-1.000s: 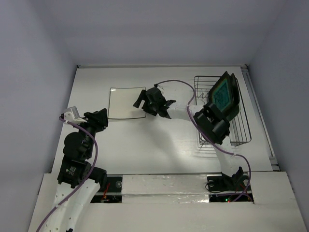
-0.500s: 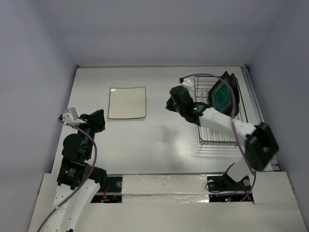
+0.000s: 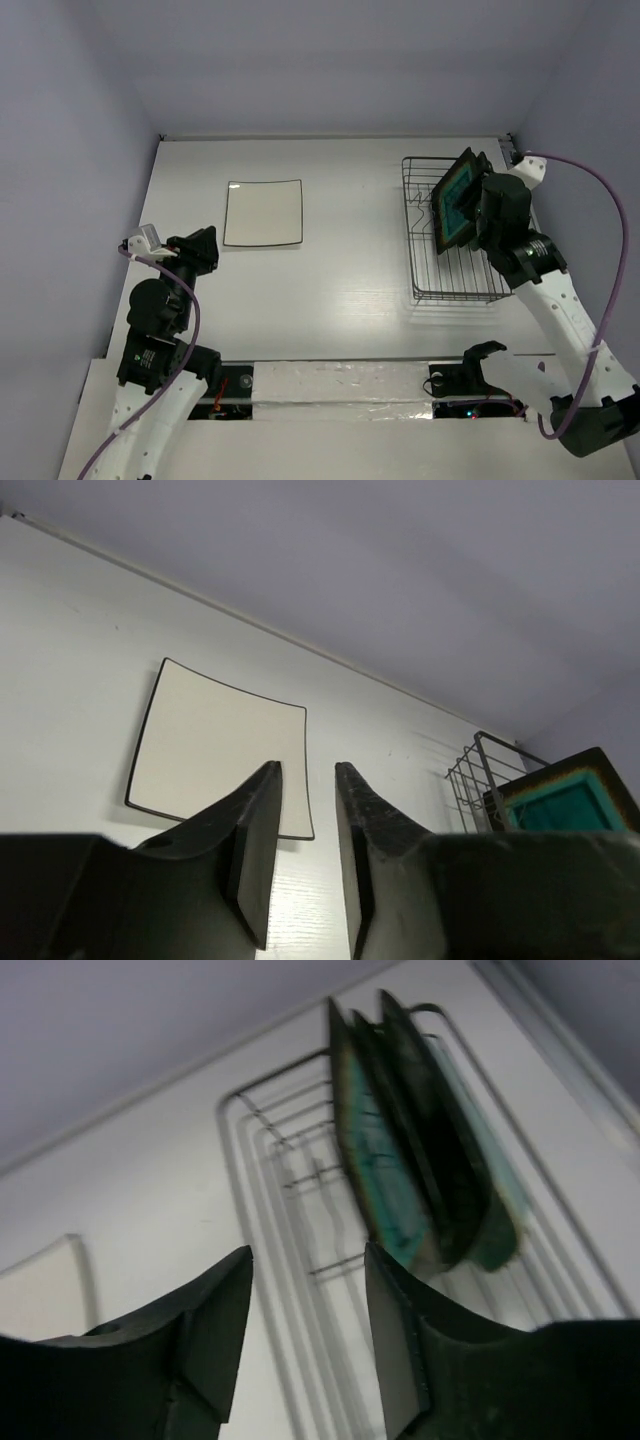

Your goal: Unload the plates from the dish rack

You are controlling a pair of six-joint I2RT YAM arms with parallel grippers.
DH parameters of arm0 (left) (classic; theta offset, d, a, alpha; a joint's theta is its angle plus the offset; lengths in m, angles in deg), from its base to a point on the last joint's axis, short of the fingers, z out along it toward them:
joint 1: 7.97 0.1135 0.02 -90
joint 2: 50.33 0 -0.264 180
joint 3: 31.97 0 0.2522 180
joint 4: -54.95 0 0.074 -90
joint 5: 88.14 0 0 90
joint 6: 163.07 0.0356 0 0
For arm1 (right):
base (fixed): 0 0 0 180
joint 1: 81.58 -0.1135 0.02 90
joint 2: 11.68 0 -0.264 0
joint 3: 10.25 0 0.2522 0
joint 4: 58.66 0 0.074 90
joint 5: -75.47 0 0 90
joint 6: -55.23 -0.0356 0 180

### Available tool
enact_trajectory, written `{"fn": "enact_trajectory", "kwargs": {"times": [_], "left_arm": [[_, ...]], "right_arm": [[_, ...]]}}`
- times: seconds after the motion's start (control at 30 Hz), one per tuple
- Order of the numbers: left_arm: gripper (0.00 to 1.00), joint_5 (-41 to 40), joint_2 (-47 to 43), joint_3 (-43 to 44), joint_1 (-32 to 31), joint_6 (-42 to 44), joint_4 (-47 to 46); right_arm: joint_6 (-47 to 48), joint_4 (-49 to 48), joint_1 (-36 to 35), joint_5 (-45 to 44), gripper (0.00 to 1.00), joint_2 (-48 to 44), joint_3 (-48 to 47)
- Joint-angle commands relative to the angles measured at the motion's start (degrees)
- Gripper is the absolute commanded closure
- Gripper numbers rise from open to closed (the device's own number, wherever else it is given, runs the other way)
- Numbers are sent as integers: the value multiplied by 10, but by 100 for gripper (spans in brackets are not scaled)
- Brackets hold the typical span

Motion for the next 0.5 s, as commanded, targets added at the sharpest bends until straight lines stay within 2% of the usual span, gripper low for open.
{"fn": "enact_trajectory", "kwargs": {"times": [0.0, 0.1, 0.17, 0.47], "left_arm": [[75, 2, -1, 0, -5, 0, -22], [68, 2, 1, 0, -5, 2, -22], [66, 2, 1, 0, -5, 1, -22], [65, 2, 3, -1, -5, 2, -23]], "right_arm": [[52, 30, 74, 29, 41, 1, 7], [71, 22, 100, 84, 44, 22, 0], [74, 26, 106, 86, 47, 38, -3], [83, 7, 134, 111, 48, 76, 5]]}}
